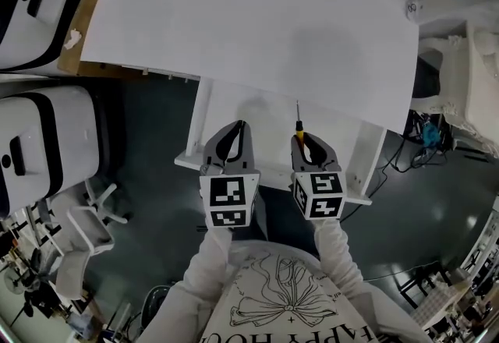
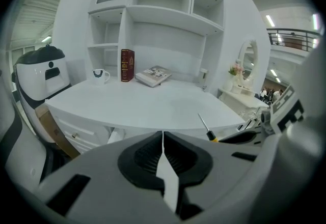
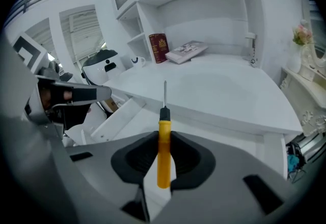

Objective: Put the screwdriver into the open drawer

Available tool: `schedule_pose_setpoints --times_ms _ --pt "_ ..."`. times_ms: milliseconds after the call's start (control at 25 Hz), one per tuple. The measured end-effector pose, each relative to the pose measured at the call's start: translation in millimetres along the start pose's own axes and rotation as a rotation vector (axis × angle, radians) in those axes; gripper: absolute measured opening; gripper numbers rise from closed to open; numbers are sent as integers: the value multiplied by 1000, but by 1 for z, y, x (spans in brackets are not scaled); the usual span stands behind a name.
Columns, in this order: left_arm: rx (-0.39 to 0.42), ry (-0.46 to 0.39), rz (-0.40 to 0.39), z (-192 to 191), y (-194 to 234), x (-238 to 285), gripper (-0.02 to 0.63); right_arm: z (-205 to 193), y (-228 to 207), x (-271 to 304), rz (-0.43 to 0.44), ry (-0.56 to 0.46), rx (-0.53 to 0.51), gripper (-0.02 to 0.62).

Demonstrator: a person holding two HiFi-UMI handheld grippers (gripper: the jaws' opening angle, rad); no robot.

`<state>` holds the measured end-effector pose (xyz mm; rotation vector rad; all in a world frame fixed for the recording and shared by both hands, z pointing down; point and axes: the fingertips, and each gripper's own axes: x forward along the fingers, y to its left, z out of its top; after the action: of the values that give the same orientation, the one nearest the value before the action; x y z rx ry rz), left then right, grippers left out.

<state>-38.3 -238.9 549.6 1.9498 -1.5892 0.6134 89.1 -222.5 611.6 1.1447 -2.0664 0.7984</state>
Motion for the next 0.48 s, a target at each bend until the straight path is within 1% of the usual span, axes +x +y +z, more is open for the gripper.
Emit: schedule_pose_setpoints --times_ms 280,480 --pt "-23 30 12 -11 7 16 11 -23 -1 29 40 103 -44 71" --pt "-41 45 17 -18 11 27 11 -42 -5 48 49 173 -47 71"
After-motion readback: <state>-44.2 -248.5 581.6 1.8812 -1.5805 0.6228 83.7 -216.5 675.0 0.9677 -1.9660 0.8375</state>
